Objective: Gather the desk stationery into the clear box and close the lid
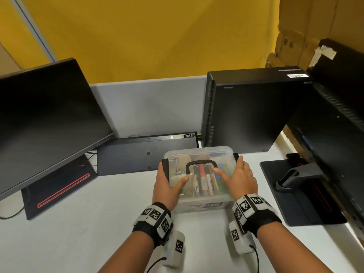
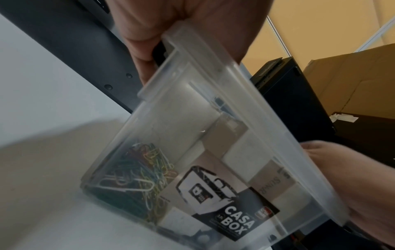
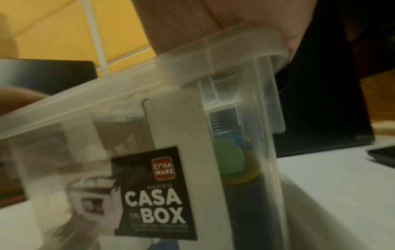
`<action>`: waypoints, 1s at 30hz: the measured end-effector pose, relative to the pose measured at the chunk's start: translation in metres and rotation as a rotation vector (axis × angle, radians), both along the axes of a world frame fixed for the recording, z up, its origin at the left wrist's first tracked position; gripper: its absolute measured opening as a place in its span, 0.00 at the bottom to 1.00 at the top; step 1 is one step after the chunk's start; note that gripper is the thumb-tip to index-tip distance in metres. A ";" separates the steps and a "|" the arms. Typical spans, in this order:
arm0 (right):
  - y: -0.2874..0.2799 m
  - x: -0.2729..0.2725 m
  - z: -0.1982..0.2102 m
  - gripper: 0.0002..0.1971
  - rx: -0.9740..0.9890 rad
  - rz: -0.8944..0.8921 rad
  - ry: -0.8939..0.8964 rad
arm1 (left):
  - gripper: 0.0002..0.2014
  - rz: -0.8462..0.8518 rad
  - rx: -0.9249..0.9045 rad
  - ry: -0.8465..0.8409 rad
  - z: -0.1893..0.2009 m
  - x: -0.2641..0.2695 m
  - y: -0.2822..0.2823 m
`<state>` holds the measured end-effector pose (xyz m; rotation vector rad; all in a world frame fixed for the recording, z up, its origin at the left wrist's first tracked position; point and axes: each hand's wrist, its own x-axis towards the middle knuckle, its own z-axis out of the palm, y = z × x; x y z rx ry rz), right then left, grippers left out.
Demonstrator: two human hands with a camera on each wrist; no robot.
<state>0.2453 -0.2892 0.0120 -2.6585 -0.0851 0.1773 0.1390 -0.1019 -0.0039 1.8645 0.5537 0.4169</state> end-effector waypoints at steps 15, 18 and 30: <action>-0.003 -0.002 -0.004 0.45 -0.020 0.109 -0.098 | 0.32 -0.016 0.033 -0.005 0.001 0.002 0.001; -0.002 -0.001 -0.003 0.43 -0.008 0.095 -0.101 | 0.30 -0.027 0.021 0.010 0.006 0.000 0.001; 0.009 -0.091 -0.001 0.30 -0.033 0.458 -0.381 | 0.28 -0.151 0.378 0.386 -0.003 -0.131 0.050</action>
